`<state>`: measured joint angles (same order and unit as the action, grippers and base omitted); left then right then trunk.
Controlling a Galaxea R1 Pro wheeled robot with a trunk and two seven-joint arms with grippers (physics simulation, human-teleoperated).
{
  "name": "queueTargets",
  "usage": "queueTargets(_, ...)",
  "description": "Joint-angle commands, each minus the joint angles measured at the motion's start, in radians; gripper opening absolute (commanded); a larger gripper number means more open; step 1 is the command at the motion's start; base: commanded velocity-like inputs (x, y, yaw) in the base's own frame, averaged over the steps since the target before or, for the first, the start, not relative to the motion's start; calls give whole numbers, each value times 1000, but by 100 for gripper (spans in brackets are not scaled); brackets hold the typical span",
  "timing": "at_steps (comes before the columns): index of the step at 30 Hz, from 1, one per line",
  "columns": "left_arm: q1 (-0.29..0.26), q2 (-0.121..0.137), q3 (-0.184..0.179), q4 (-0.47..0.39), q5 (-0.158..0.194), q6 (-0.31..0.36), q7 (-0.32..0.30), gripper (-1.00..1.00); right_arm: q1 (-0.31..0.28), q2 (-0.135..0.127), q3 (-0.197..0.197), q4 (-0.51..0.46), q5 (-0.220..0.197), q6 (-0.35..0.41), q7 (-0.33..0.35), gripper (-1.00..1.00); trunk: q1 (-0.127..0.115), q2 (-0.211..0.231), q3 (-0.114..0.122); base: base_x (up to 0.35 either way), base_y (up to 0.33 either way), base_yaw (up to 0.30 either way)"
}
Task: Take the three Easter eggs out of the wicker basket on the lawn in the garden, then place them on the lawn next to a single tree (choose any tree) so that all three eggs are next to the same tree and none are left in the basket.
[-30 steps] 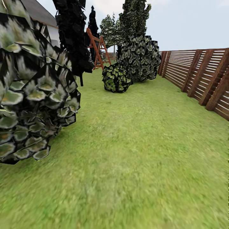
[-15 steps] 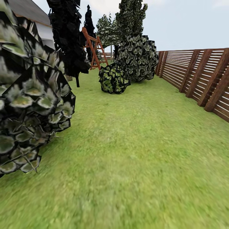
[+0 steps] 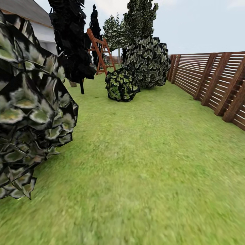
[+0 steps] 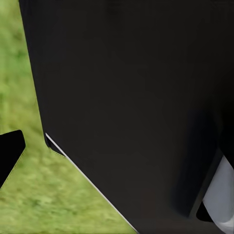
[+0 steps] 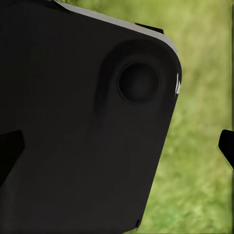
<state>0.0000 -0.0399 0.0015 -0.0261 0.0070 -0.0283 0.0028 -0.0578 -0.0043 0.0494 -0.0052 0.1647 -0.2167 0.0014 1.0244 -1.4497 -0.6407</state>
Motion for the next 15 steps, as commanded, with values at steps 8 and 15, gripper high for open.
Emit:
queueTargets(8,0,0,0,0,2,-2,0,100,0,2,6,1,3,-3,0,100,1,0,-1,339,0,0)
queueTargets(15,0,0,0,-1,4,-2,0,100,0,3,7,2,5,-3,0,100,1,0,-1,339,0,0)
